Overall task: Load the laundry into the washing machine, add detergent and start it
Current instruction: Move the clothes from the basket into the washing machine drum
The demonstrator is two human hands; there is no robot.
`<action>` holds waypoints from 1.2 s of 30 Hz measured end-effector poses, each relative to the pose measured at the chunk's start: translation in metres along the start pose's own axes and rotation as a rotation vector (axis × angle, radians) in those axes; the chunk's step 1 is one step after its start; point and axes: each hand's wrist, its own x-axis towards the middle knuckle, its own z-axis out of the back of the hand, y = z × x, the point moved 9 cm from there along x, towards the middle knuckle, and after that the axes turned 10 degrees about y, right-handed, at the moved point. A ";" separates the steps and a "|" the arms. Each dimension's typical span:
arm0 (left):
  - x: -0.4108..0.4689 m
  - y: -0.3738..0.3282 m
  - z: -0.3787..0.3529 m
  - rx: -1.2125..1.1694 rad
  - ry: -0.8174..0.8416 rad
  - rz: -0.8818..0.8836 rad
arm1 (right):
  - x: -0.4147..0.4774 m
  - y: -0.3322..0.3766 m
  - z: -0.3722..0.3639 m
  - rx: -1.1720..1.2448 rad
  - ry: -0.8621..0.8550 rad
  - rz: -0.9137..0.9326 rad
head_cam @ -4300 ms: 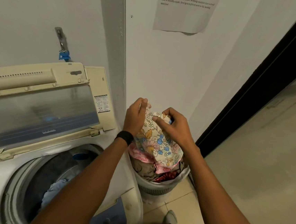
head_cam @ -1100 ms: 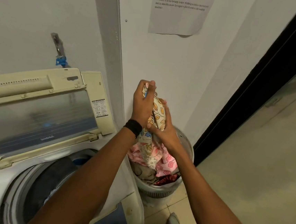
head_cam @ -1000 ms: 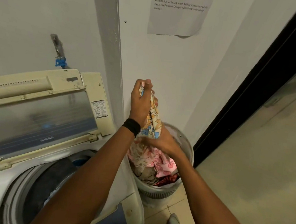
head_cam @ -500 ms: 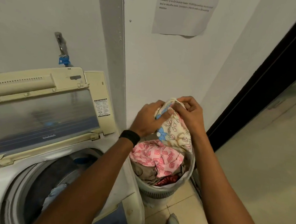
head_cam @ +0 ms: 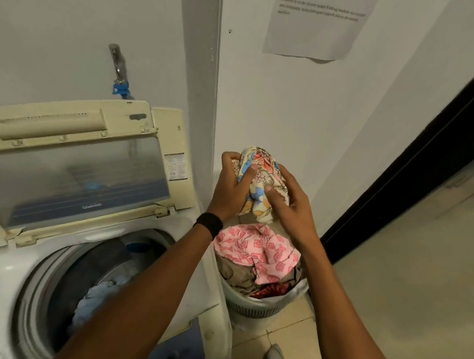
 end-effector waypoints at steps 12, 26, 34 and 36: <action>-0.134 0.054 0.164 0.276 -0.504 0.333 | 0.008 -0.029 -0.192 -0.120 0.249 0.036; -0.282 0.154 0.282 0.422 -0.470 0.762 | -0.039 -0.080 -0.374 -0.572 1.156 -0.168; -0.219 0.143 0.237 0.386 -0.312 0.651 | -0.023 -0.084 -0.317 -0.574 0.996 -0.201; -0.198 0.140 0.221 0.380 -0.259 0.606 | -0.012 -0.082 -0.297 -0.548 0.916 -0.193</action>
